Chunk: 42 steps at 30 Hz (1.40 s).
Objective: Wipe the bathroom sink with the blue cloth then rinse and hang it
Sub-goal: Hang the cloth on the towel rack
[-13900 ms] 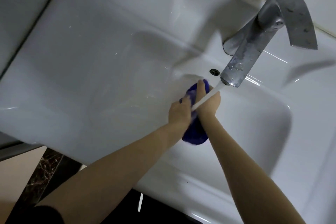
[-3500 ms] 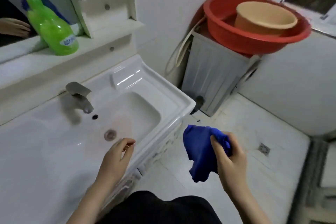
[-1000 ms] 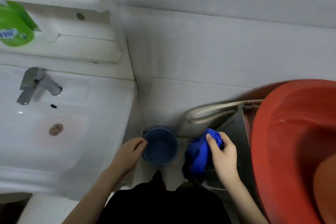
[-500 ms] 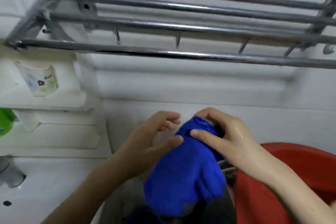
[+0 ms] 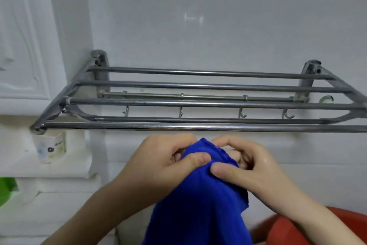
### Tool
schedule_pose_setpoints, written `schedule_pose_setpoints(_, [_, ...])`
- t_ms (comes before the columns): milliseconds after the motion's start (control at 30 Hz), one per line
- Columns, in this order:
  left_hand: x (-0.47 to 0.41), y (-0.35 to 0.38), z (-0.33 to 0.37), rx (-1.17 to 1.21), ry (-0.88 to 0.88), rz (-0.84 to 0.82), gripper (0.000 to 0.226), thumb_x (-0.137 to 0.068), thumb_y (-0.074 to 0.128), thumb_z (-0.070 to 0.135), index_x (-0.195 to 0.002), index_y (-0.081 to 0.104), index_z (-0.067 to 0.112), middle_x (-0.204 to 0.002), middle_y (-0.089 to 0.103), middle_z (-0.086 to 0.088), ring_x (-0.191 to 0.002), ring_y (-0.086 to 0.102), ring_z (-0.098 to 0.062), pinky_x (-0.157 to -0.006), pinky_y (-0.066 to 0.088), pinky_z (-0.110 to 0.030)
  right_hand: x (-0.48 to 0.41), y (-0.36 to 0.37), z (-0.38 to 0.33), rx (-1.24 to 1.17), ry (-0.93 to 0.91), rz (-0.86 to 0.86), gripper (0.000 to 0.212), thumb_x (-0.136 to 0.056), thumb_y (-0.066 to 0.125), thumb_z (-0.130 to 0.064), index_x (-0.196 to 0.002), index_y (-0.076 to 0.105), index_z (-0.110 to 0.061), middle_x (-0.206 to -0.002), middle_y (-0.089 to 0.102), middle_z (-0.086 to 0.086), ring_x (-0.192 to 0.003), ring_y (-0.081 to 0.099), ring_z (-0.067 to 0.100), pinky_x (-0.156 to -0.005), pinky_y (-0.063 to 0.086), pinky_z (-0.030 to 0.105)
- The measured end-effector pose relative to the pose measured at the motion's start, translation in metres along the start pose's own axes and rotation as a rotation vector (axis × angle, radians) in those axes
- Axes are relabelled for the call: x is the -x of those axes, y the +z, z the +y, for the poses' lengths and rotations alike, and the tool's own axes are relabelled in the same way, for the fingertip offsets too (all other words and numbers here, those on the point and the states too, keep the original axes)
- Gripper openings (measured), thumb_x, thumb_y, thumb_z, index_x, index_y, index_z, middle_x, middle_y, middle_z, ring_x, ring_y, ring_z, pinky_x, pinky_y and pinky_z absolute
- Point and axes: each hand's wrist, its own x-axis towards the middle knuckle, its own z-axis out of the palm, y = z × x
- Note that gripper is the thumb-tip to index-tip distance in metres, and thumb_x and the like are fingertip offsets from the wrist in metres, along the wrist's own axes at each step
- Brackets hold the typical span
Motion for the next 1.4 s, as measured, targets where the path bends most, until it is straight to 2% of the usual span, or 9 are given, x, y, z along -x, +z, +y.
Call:
schedule_pose_setpoints(167, [0.009,-0.01,0.014,-0.099,0.02,0.146,0.045,-0.081,0.052,0.052,-0.063,0.053,0.012,-0.056,0.048,-0.004,-0.057,0.047,-0.02,-0.056,0.037,-0.035,0.023,-0.001,-0.004,0.207,0.02,-0.007,0.031,-0.073,0.077,-0.043,-0.096,0.074,-0.022,-0.084,0.07,0.013,-0.076,0.06,0.008,-0.067,0.049,0.03])
schedule_pose_setpoints(333, [0.01,-0.029,0.027,-0.215,0.047,0.274,0.045,-0.081,0.052,0.052,-0.063,0.057,0.01,-0.056,0.049,-0.005,-0.056,0.046,-0.017,-0.053,0.035,-0.025,0.025,-0.005,-0.041,0.643,-0.259,0.039,0.022,-0.092,0.054,-0.044,-0.093,0.062,-0.024,-0.078,0.06,-0.015,-0.072,0.057,0.0,-0.063,0.041,0.015])
schedule_pose_setpoints(467, [-0.006,-0.05,0.036,-0.113,0.032,0.371,0.041,-0.082,0.055,0.052,-0.085,0.07,0.014,-0.075,0.069,-0.009,-0.073,0.063,-0.029,-0.067,0.051,-0.045,-0.003,-0.012,-0.084,0.927,-0.477,0.061,0.012,-0.096,0.055,-0.029,-0.095,0.061,-0.019,-0.078,0.057,-0.016,-0.071,0.056,0.003,-0.066,0.042,0.018])
schedule_pose_setpoints(600, [-0.031,-0.065,0.036,-0.081,0.031,0.374,0.02,-0.088,0.059,0.045,-0.1,0.072,0.036,-0.091,0.075,0.012,-0.084,0.069,-0.012,-0.074,0.054,-0.04,-0.045,-0.03,-0.106,0.937,-0.499,0.051,0.009,-0.094,0.059,-0.024,-0.09,0.063,-0.017,-0.068,0.056,-0.01,-0.067,0.054,0.009,-0.061,0.04,0.018])
schedule_pose_setpoints(767, [-0.064,-0.076,0.019,-0.219,-0.019,0.362,0.027,-0.091,0.059,0.04,-0.093,0.073,0.017,-0.083,0.075,-0.003,-0.082,0.068,-0.026,-0.073,0.054,-0.051,-0.092,-0.046,-0.103,1.058,-0.51,0.02,0.012,-0.097,0.059,-0.02,-0.087,0.057,-0.013,-0.063,0.053,-0.008,-0.061,0.047,0.008,-0.058,0.036,0.019])
schedule_pose_setpoints(933, [-0.1,-0.09,0.004,-0.266,-0.072,0.318,0.031,-0.094,0.06,0.038,-0.091,0.072,0.01,-0.082,0.073,-0.014,-0.074,0.064,-0.028,-0.065,0.049,-0.038,-0.133,-0.06,-0.109,1.118,-0.526,-0.021,0.017,-0.097,0.061,-0.02,-0.083,0.053,-0.015,-0.061,0.047,-0.011,-0.059,0.048,0.001,-0.056,0.034,0.017])
schedule_pose_setpoints(1100, [-0.115,-0.092,-0.009,-0.398,-0.192,0.165,0.035,-0.091,0.063,0.036,-0.081,0.069,0.003,-0.06,0.053,-0.006,-0.055,0.04,-0.013,-0.055,0.029,-0.029,-0.155,-0.057,-0.09,1.158,-0.403,-0.12,0.014,-0.096,0.061,-0.016,-0.084,0.055,-0.011,-0.065,0.047,-0.015,-0.057,0.041,0.009,-0.058,0.035,0.015])
schedule_pose_setpoints(1300, [-0.105,-0.091,-0.011,-0.477,-0.121,0.132,0.04,-0.084,0.068,0.037,-0.064,0.056,0.004,-0.054,0.045,-0.004,-0.052,0.034,-0.013,-0.055,0.028,-0.032,-0.146,-0.056,-0.08,1.054,-0.429,-0.135,0.015,-0.095,0.06,-0.015,-0.081,0.055,-0.011,-0.066,0.051,-0.01,-0.061,0.042,0.008,-0.059,0.035,0.018])
schedule_pose_setpoints(1400, [-0.097,-0.098,-0.007,-0.302,-0.113,0.178,0.029,-0.083,0.073,0.037,-0.074,0.071,0.01,-0.055,0.06,-0.007,-0.048,0.044,-0.004,-0.05,0.038,-0.022,-0.134,-0.053,-0.083,0.932,-0.447,-0.087,0.011,-0.094,0.062,-0.016,-0.086,0.061,-0.009,-0.068,0.055,-0.005,-0.063,0.045,0.006,-0.058,0.035,0.015])
